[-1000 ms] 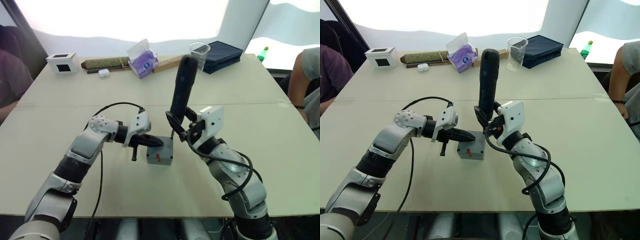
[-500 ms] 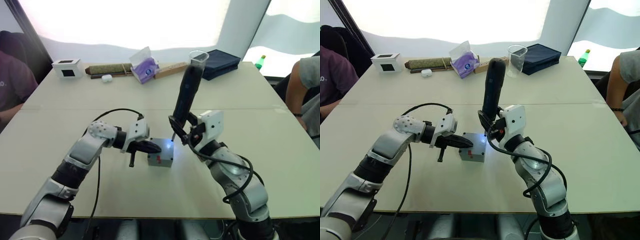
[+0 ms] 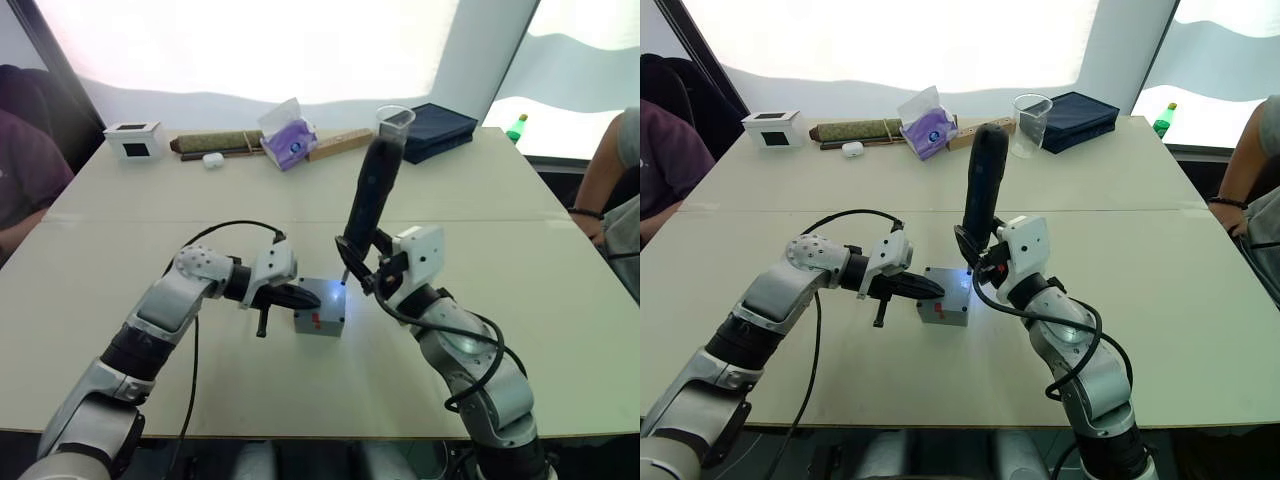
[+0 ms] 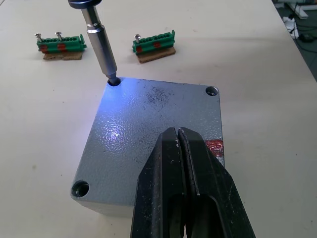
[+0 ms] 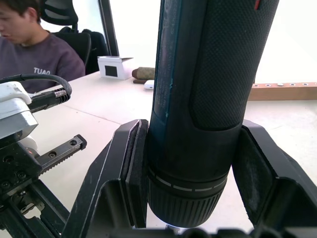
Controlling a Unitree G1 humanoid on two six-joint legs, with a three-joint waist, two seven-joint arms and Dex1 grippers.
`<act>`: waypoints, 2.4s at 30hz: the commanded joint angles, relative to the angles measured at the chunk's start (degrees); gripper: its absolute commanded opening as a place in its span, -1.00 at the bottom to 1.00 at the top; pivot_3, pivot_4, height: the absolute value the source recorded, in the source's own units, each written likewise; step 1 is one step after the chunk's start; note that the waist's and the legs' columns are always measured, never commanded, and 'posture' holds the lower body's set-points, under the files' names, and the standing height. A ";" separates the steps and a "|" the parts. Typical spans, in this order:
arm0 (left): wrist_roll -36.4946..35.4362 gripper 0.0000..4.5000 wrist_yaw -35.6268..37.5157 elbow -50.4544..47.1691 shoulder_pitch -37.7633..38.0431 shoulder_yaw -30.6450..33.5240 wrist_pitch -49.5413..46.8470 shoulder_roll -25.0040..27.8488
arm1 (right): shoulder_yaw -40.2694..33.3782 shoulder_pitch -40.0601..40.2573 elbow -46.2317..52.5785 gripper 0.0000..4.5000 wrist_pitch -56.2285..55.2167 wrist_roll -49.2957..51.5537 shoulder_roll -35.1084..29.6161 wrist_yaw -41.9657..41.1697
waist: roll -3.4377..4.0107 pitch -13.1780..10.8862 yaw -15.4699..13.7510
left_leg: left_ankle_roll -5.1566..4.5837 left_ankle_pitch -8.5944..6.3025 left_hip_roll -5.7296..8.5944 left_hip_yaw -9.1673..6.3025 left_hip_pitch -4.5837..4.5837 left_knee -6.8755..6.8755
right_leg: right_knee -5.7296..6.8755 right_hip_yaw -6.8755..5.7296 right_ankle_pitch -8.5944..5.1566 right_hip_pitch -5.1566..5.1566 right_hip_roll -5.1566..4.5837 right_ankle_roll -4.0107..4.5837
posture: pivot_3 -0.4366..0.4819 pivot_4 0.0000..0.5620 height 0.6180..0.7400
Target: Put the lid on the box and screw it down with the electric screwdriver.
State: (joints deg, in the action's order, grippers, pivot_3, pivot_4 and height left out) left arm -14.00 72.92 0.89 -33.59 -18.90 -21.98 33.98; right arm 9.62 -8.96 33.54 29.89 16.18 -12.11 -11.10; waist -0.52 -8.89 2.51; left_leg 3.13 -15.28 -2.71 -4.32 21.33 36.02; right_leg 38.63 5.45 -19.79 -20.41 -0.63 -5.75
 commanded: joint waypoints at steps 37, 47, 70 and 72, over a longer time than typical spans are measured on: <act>-16.35 -1.00 -2.01 -14.72 -2.44 6.55 -18.07 -1.35 | -45.59 4.65 -24.65 -0.10 46.90 96.82 -58.42 35.75 | 0.69 -1.45 -1.83 | 0.15 0.13 0.09 -0.20 2.50 0.15 | -0.50 -0.67 0.04 -1.69 -0.20 -0.05 | -0.05 -0.47 0.95; -12.58 -1.00 -0.13 -12.23 -5.37 2.49 -12.27 -1.25 | -39.17 13.65 -32.04 -0.10 43.99 94.62 -61.48 30.67 | 0.75 -1.69 -0.08 | -0.12 0.19 0.00 0.18 2.05 0.21 | -0.20 0.03 0.14 -1.73 0.01 -0.09 | -0.05 -0.47 0.95; -11.41 -1.00 -6.91 -4.71 -8.82 5.81 -13.10 -2.85 | -34.78 2.68 -24.43 0.97 43.56 63.94 -66.04 12.52 | 0.86 -1.65 -0.69 | -0.11 0.20 0.00 0.40 2.08 0.23 | -0.13 0.19 0.17 -1.89 -0.03 -0.14 | -0.05 -0.47 0.95; -11.27 -1.00 -7.68 -2.47 -10.18 6.67 -12.70 -3.46 | -35.35 0.77 -22.63 0.97 43.27 60.96 -67.12 10.32 | 0.87 -1.65 -0.47 | -0.11 0.20 0.00 0.45 2.08 0.27 | -0.02 0.22 0.18 -1.94 -0.03 -0.16 | -0.05 -0.47 0.95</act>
State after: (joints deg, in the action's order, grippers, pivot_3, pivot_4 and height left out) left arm -25.39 66.14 -2.45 -42.18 -14.83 -35.61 30.47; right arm -22.06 -6.20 7.88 74.35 80.10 -77.41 1.76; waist 0.34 -10.54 2.04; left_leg 3.01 -15.09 -2.71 -3.88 23.40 36.29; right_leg 38.62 5.67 -19.62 -22.35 -0.65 -5.90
